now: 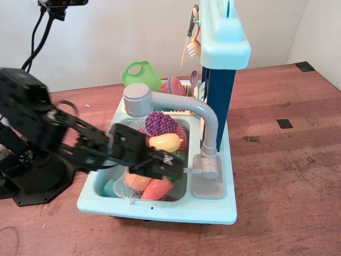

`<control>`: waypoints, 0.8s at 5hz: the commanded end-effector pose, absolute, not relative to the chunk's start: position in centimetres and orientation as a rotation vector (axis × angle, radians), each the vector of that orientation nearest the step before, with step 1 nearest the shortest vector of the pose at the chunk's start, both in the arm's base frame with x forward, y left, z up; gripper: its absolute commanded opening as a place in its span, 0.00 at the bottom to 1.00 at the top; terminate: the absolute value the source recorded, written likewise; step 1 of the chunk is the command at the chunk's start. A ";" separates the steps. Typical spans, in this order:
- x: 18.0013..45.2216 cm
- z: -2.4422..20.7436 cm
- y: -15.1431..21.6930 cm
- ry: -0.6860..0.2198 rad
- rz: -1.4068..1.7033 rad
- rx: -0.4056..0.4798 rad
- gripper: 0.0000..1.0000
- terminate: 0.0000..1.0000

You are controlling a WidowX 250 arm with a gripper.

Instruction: Turn lever vertical to front

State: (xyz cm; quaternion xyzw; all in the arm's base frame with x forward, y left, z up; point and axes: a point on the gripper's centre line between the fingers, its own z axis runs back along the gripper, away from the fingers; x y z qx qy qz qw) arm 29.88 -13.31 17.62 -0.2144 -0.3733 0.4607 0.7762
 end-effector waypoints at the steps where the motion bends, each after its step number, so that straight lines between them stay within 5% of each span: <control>1: 25.2 21.0 -14.0 -0.844 1.001 -0.456 1.00 0.00; 4: 23.6 21.1 -14.8 -0.842 1.014 -0.460 1.00 0.00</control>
